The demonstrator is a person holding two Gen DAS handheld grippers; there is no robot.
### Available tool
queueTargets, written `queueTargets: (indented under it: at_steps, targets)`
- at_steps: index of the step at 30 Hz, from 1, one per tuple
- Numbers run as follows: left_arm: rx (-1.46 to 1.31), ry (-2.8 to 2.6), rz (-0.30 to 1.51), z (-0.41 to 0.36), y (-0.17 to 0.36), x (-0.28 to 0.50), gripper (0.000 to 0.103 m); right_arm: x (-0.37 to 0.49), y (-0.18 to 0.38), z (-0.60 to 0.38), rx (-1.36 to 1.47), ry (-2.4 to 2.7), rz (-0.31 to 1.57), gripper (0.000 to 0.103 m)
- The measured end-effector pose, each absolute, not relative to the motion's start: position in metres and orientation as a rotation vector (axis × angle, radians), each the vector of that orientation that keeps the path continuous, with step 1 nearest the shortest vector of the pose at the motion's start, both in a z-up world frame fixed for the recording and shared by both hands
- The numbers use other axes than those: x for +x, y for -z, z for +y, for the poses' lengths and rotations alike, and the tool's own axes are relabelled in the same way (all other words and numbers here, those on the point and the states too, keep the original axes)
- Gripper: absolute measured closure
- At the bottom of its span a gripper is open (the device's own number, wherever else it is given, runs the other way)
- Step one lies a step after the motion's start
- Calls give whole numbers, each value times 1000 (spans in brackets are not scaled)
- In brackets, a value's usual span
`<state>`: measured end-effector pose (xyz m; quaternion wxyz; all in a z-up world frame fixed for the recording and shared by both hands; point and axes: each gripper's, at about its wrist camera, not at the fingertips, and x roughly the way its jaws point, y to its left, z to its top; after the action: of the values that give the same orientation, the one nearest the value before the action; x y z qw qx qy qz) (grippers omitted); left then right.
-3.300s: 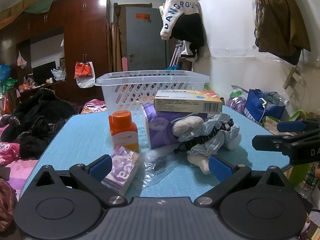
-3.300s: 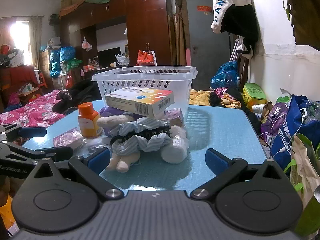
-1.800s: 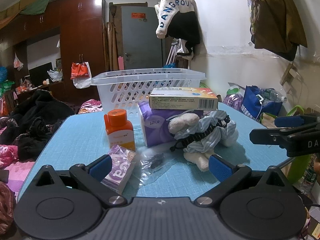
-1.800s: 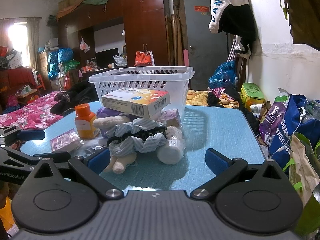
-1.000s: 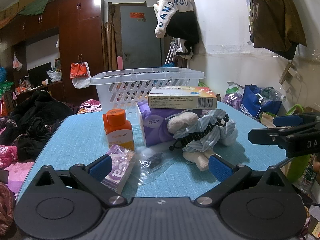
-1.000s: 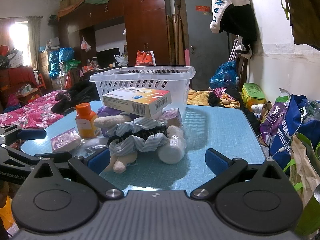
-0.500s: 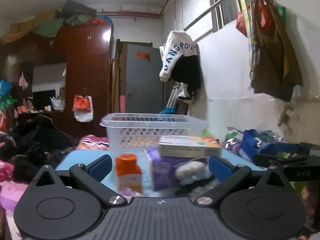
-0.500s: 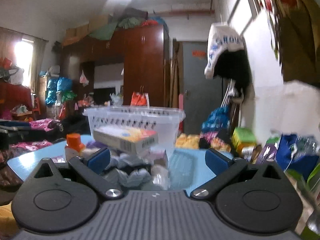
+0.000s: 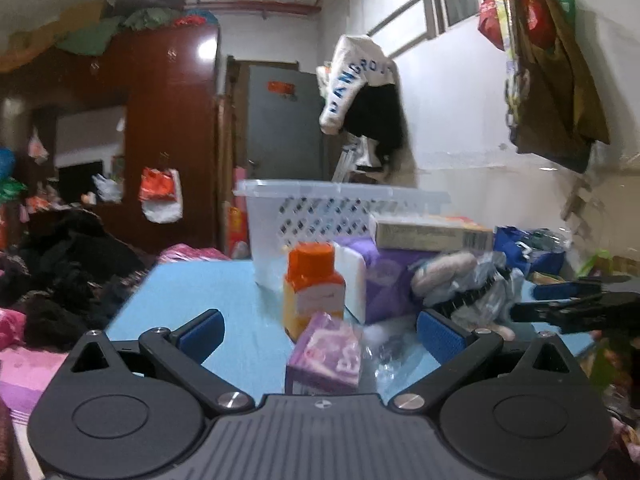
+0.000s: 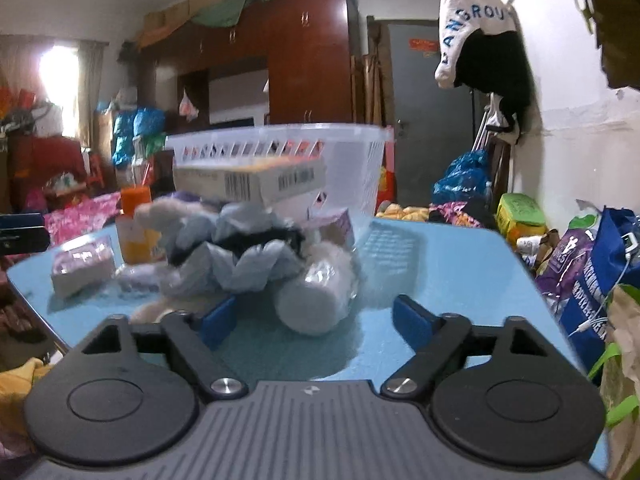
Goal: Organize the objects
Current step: 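Grasp the pink tissue pack with the left gripper while the right grasps the wrapped white roll, then carry both items over the white basket and open both grippers to drop them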
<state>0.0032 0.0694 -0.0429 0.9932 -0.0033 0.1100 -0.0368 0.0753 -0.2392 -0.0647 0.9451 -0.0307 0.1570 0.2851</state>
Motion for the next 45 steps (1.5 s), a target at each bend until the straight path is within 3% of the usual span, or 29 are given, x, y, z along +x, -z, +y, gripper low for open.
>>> queueTargets:
  at_steps: [7, 15, 20, 39, 45]
  targets:
    - [43, 100, 273, 61, 59, 12, 1, 70, 62, -238, -63, -543, 286, 24]
    - [57, 70, 301, 64, 69, 19, 18, 76, 62, -231, -88, -538, 288, 46]
    - [47, 68, 323, 67, 70, 22, 52, 78, 64, -233, -84, -542, 295, 53]
    - [44, 45, 205, 67, 52, 5, 53, 75, 46, -263, -30, -495, 224, 56]
    - [19, 64, 142, 69, 26, 1, 53, 67, 18, -264, -19, -521, 164, 56]
